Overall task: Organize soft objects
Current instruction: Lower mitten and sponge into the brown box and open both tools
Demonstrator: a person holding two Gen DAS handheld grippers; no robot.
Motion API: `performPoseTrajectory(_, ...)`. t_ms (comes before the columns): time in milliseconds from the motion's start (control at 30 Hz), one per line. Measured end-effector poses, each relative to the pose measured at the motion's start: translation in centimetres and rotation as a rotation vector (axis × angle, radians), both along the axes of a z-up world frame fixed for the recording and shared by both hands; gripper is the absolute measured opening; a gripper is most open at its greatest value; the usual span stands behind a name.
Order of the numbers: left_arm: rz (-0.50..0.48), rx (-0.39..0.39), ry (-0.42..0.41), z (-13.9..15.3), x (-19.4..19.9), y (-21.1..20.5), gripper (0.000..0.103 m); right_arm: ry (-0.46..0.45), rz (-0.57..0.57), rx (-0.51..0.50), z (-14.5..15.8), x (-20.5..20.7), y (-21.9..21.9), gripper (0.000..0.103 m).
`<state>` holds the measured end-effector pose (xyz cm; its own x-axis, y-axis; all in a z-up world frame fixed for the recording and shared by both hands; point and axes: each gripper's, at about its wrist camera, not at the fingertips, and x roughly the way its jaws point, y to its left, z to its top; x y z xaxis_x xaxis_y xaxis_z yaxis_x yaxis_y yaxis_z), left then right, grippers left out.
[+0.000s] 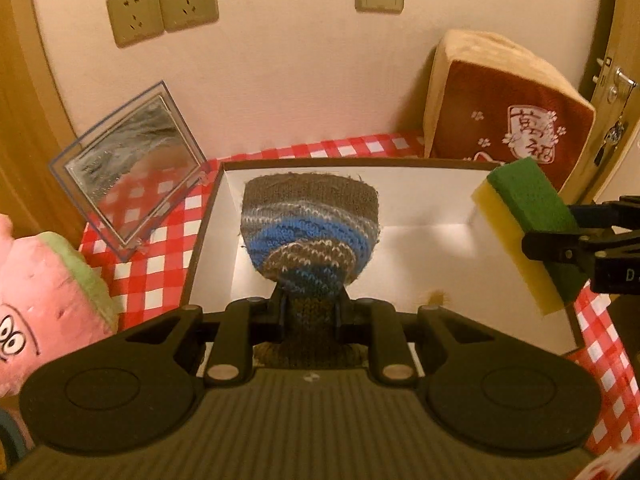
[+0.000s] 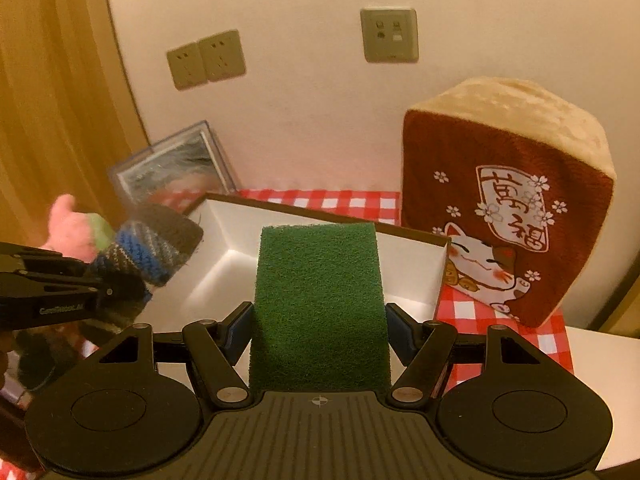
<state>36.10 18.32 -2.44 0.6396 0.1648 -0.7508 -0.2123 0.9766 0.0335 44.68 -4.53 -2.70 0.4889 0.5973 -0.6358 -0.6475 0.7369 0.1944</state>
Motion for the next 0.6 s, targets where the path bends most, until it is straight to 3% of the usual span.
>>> performPoseTrajectory(367, -0.013, 0.003, 0.05, -2.5, 3.6, 1.4, 0.021, 0.04, -0.038, -0.06, -2.7, 3.4, 1.1, 0.069)
performPoseTrajectory(600, -0.007, 0.023, 0.042, -3.2, 5.1, 1.6, 0.04, 0.058, -0.047, -0.072, -3.6, 4.4, 1.3, 0.069)
